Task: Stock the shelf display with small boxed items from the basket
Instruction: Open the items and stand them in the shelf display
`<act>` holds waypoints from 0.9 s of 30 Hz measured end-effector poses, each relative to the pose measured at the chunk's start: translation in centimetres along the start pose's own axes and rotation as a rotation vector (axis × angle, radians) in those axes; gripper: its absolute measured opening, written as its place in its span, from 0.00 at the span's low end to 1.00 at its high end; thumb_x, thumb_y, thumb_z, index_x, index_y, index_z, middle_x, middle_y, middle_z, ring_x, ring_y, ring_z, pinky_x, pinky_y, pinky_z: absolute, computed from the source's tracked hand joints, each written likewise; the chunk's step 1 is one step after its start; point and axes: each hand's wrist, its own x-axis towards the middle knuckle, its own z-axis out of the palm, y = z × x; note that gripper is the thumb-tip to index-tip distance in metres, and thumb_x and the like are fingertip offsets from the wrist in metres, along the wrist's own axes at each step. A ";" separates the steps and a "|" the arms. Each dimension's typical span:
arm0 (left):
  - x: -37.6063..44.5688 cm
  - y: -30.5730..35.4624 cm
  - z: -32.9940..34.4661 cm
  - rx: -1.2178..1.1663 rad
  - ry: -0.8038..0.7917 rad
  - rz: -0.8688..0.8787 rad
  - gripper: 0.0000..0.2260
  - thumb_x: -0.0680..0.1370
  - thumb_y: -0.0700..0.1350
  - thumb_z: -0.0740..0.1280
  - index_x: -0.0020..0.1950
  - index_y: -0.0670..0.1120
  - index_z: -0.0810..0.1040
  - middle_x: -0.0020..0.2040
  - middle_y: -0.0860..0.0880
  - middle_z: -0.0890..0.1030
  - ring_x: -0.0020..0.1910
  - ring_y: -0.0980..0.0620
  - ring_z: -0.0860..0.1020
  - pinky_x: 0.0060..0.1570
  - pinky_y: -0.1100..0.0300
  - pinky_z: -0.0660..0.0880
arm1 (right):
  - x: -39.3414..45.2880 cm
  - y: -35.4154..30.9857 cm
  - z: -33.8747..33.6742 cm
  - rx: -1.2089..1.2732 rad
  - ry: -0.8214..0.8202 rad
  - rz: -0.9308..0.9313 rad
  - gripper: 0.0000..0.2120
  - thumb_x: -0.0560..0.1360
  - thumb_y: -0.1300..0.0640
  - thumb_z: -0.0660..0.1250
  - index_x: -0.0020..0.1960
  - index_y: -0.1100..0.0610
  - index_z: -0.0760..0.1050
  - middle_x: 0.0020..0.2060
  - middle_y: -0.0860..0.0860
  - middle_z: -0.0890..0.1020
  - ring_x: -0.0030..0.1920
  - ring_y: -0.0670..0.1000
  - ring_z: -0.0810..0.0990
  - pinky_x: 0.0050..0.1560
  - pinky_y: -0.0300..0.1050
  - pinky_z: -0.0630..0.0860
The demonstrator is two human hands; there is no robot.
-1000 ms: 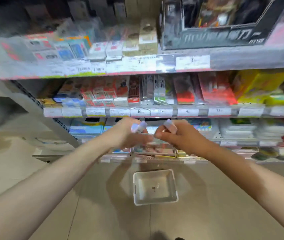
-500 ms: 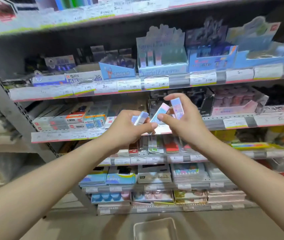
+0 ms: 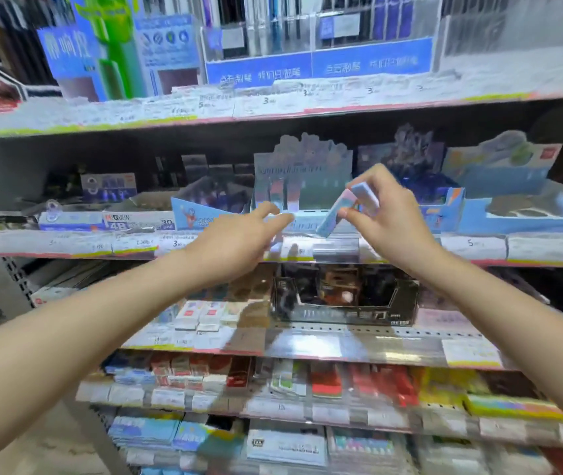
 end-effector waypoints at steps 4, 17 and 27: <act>3.4 -1.6 0.6 0.136 0.075 -0.014 0.32 0.70 0.36 0.67 0.72 0.48 0.61 0.70 0.41 0.68 0.30 0.37 0.78 0.24 0.55 0.67 | 3.9 1.5 -0.2 -0.027 -0.038 -0.095 0.11 0.71 0.63 0.69 0.50 0.63 0.69 0.35 0.46 0.73 0.34 0.42 0.72 0.34 0.28 0.65; 8.3 -3.6 -0.1 0.212 -0.041 0.057 0.31 0.76 0.39 0.57 0.75 0.59 0.51 0.68 0.51 0.72 0.55 0.43 0.77 0.44 0.53 0.74 | 12.3 3.0 2.8 -0.397 -0.292 -0.030 0.14 0.73 0.56 0.66 0.56 0.56 0.66 0.46 0.58 0.78 0.45 0.60 0.78 0.39 0.44 0.66; 9.9 -5.1 -1.1 0.126 -0.057 0.167 0.28 0.75 0.40 0.57 0.72 0.61 0.59 0.30 0.56 0.67 0.28 0.54 0.66 0.25 0.60 0.63 | 13.9 2.7 4.3 -0.492 -0.228 0.014 0.15 0.73 0.61 0.64 0.58 0.59 0.67 0.56 0.62 0.78 0.54 0.64 0.77 0.41 0.43 0.62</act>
